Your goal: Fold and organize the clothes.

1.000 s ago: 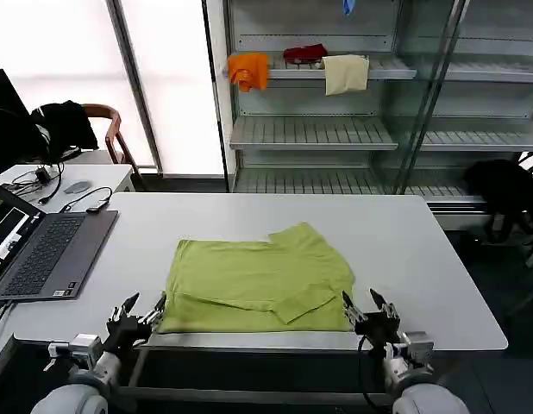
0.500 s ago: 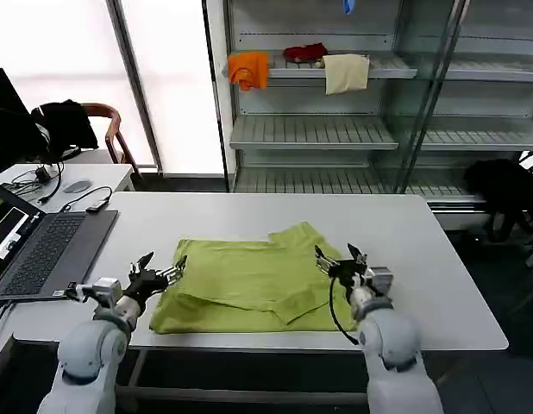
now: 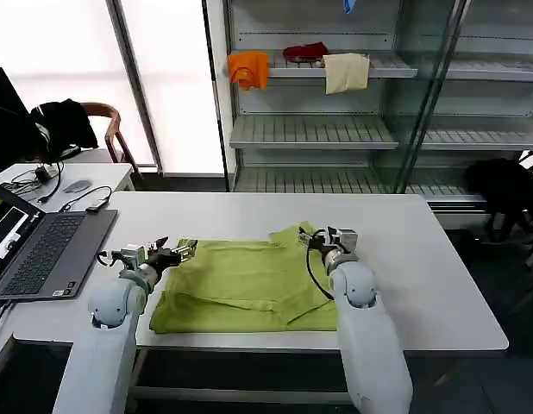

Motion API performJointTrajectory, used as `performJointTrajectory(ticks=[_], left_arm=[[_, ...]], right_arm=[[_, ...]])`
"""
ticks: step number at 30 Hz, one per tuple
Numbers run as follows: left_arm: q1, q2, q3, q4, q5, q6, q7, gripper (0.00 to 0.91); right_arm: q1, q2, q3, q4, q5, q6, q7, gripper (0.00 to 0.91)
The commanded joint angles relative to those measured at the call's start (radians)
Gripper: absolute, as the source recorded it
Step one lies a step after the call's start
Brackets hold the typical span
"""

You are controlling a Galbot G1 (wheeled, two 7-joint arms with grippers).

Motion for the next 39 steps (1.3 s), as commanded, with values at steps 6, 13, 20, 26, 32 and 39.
performJointTrajectory(ticks=[6, 13, 20, 26, 32, 39], left_arm=[[-0.099, 0.001, 0.013, 0.190, 0.048, 0.002, 0.021, 0.907], [-0.098, 0.003, 0.010, 0.187, 0.042, 0.002, 0.026, 0.907], [-0.096, 0.001, 0.011, 0.196, 0.043, 0.002, 0.027, 0.887], [-0.083, -0.001, 0.010, 0.182, 0.039, 0.002, 0.035, 0.121], [-0.070, -0.005, 0.013, 0.153, 0.040, 0.002, 0.048, 0.010], [-0.055, -0.004, 0.016, 0.113, 0.034, 0.002, 0.060, 0.010]], right_arm=[[0.176, 0.049, 0.019, -0.293, -0.095, 0.002, -0.007, 0.907], [0.184, 0.049, 0.012, -0.309, -0.119, 0.007, -0.032, 0.877], [0.167, 0.049, 0.004, -0.304, -0.178, 0.008, -0.062, 0.675], [0.144, 0.049, -0.008, -0.270, -0.201, 0.007, -0.081, 0.000], [0.126, 0.049, -0.015, -0.230, -0.200, 0.001, -0.088, 0.000], [0.097, 0.049, -0.020, -0.175, -0.182, 0.001, -0.101, 0.000]])
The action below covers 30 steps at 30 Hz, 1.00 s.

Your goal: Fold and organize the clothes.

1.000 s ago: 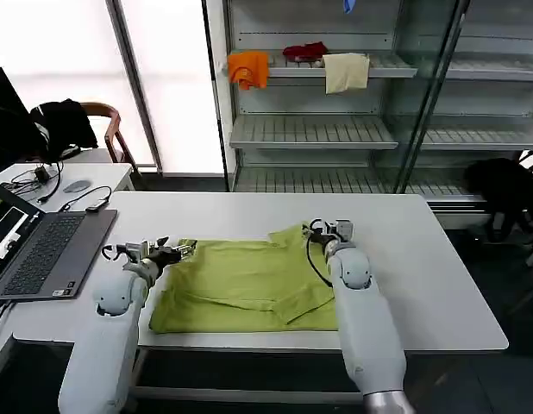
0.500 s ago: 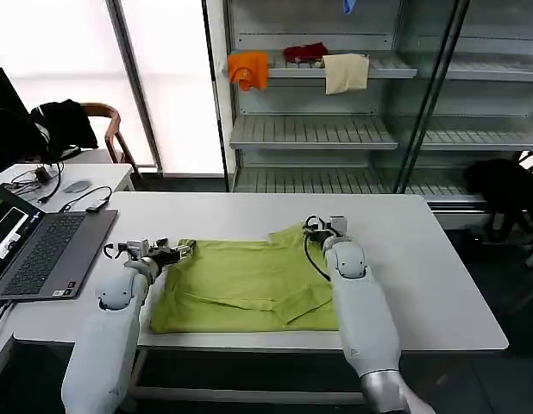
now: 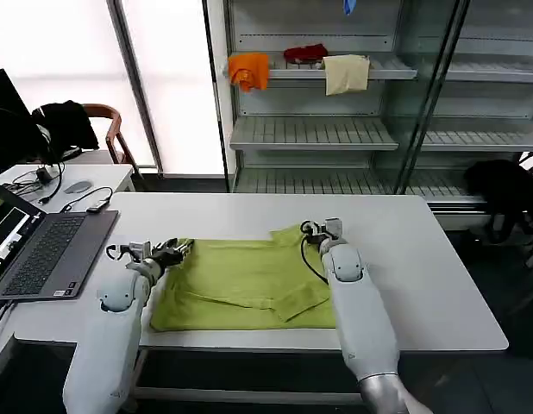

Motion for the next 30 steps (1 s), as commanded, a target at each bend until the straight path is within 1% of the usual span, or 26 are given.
performJointTrajectory(ticks=[1, 9, 16, 23, 30], left_arm=[[0.012, 0.000, 0.004, -0.042, -0.007, 0.004, 0.009, 0.010], [0.016, -0.003, -0.003, -0.101, -0.062, 0.003, -0.017, 0.010], [0.037, 0.008, -0.012, -0.160, -0.116, 0.003, -0.023, 0.010], [0.079, 0.019, -0.019, -0.216, -0.138, 0.003, -0.007, 0.010], [0.173, 0.038, -0.043, -0.300, -0.173, 0.003, 0.011, 0.010]], right_arm=[[-0.028, 0.049, -0.005, 0.067, 0.004, -0.004, -0.017, 0.000], [-0.049, 0.049, -0.009, 0.149, 0.093, 0.011, 0.008, 0.000], [-0.104, 0.038, -0.014, 0.285, 0.160, -0.003, 0.020, 0.000], [-0.195, 0.011, -0.027, 0.404, 0.168, -0.005, 0.018, 0.000], [-0.296, -0.012, -0.032, 0.539, 0.172, -0.007, 0.012, 0.000]])
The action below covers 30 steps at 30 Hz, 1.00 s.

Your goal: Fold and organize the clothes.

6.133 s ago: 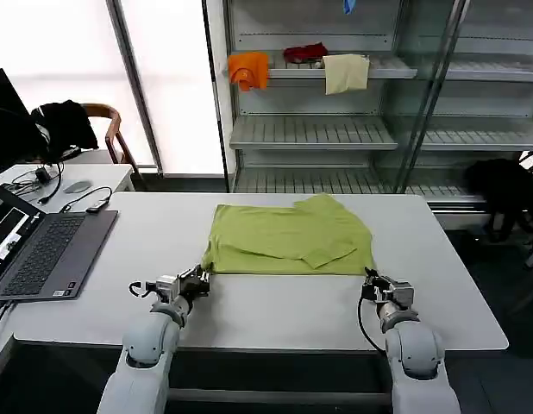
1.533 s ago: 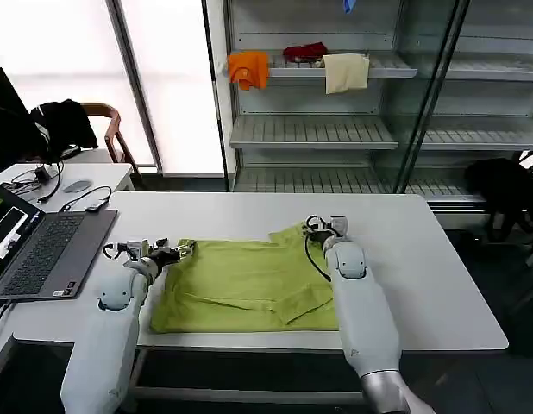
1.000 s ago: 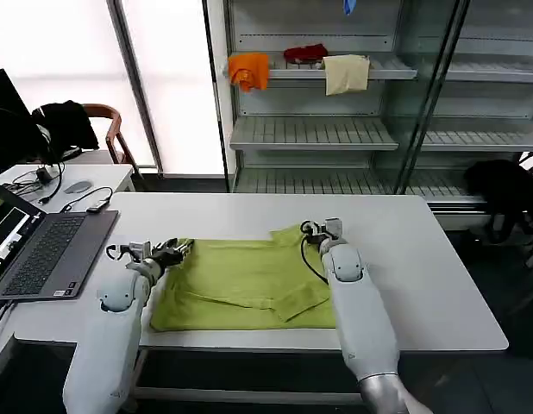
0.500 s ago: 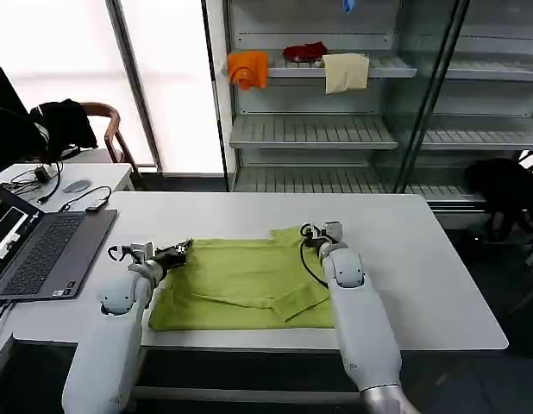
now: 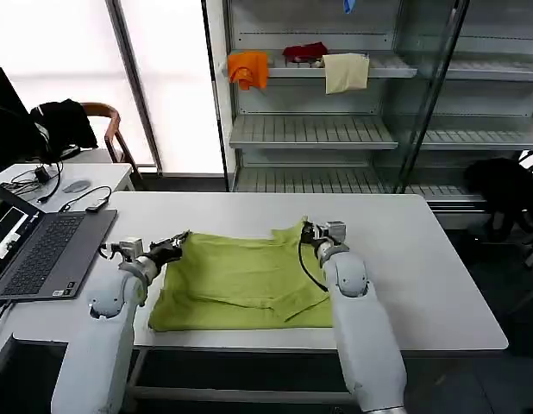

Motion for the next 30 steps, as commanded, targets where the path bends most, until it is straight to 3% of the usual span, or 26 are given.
performJointTrajectory(ticks=[1, 17, 30], left_arm=[[0.116, 0.016, -0.021, -0.141, -0.060, -0.002, 0.014, 0.010], [0.330, 0.075, -0.084, -0.262, -0.177, -0.048, 0.059, 0.010], [0.390, 0.080, -0.106, -0.286, -0.182, -0.074, 0.075, 0.010]], right_arm=[[-0.164, -0.015, -0.003, 0.240, 0.027, 0.000, -0.004, 0.000], [-0.445, -0.045, 0.052, 0.468, 0.029, 0.000, -0.028, 0.000], [-0.513, -0.052, 0.073, 0.528, 0.028, 0.001, -0.042, 0.000]])
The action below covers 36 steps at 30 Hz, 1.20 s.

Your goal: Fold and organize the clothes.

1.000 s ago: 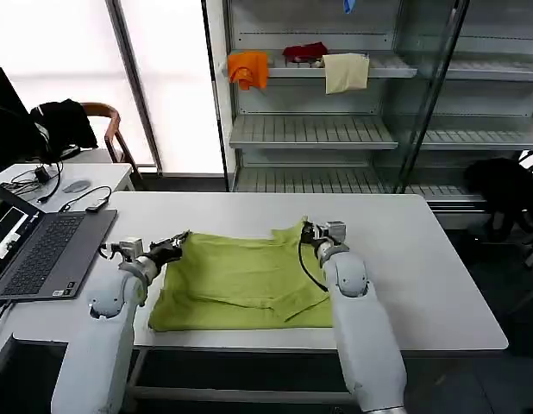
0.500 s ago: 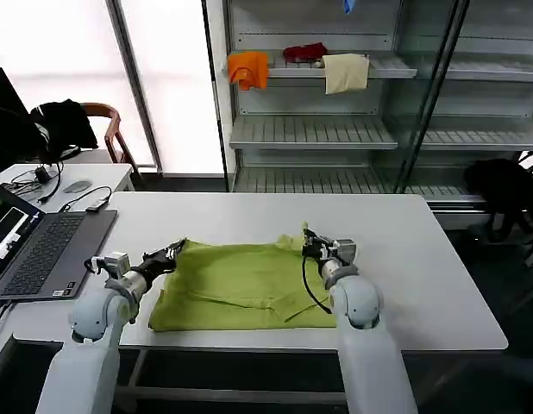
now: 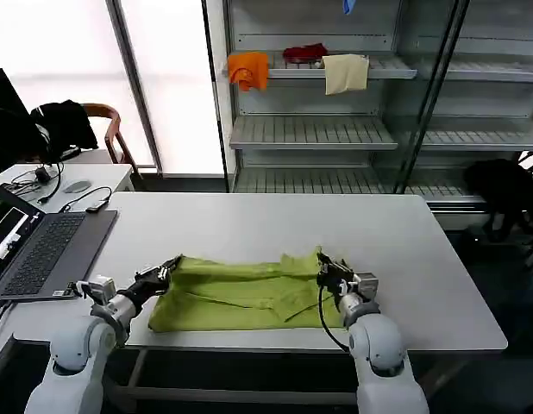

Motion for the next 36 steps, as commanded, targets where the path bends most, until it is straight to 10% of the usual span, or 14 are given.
performJointTrajectory(ticks=[1, 16, 17, 18, 19, 20, 29, 36], left_arm=[[0.078, 0.008, -0.013, -0.033, -0.021, -0.019, 0.012, 0.010], [0.106, -0.009, -0.014, -0.049, 0.041, -0.026, 0.011, 0.020], [0.105, -0.013, -0.012, -0.048, 0.061, -0.026, 0.008, 0.020], [0.104, -0.015, -0.012, -0.047, 0.076, -0.027, 0.001, 0.161], [0.102, -0.018, -0.011, -0.045, 0.084, -0.029, -0.003, 0.826], [0.102, -0.019, -0.009, -0.044, 0.088, -0.029, -0.010, 0.907], [0.093, -0.027, -0.013, -0.046, 0.097, -0.034, -0.026, 0.907], [0.103, -0.042, -0.022, -0.082, 0.047, -0.039, -0.067, 0.907]], right_arm=[[-0.102, -0.016, 0.015, 0.089, 0.003, 0.001, -0.008, 0.000], [-0.150, -0.017, 0.026, 0.099, -0.044, 0.003, -0.012, 0.000], [-0.152, -0.015, 0.025, 0.095, -0.078, 0.004, -0.012, 0.574], [-0.154, -0.015, 0.024, 0.093, -0.098, 0.004, -0.009, 0.907], [-0.156, -0.014, 0.021, 0.088, -0.117, 0.009, -0.006, 0.907], [-0.158, -0.012, 0.019, 0.084, -0.142, 0.020, -0.005, 0.907], [-0.178, -0.012, 0.023, 0.047, -0.331, 0.130, 0.019, 0.907], [-0.183, -0.013, 0.042, 0.097, -0.214, 0.129, 0.015, 0.907]])
